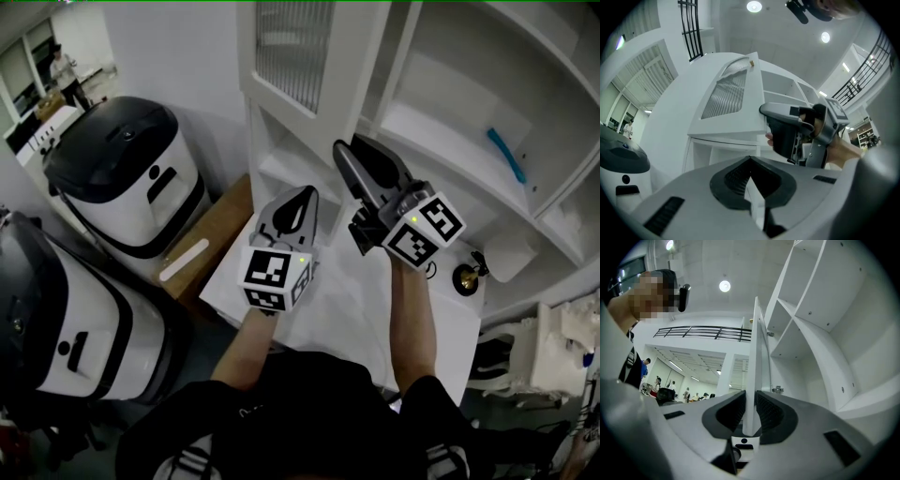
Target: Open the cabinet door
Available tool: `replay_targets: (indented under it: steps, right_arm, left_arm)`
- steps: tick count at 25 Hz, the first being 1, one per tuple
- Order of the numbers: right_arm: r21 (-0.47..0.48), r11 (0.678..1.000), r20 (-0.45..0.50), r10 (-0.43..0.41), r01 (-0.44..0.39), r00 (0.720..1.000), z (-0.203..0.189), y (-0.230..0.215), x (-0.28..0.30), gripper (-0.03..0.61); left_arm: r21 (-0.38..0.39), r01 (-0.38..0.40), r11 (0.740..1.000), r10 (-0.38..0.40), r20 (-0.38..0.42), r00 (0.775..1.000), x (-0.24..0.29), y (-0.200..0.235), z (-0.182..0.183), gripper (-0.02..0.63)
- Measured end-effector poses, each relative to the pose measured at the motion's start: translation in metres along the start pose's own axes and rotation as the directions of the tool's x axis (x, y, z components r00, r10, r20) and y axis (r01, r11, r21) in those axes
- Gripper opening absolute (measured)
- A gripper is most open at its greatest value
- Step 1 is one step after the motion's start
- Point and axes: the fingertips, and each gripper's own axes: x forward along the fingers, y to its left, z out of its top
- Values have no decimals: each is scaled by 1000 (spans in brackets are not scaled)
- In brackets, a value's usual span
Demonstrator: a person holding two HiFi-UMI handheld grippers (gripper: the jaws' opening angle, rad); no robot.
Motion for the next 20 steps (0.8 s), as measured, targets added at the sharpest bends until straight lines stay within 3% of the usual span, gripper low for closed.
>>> replay_targets:
  steps: [14,20]
  right_arm:
    - [37,980,55,191,-193,980,-10,68,30,106]
    - [92,970,148,210,-225,967,-10,77,36,107]
  left_arm:
    - [31,-112,993,115,-101,988,-43,33,-14,11]
    - [65,-192,979,199,-133,971,-69,55,-16,11]
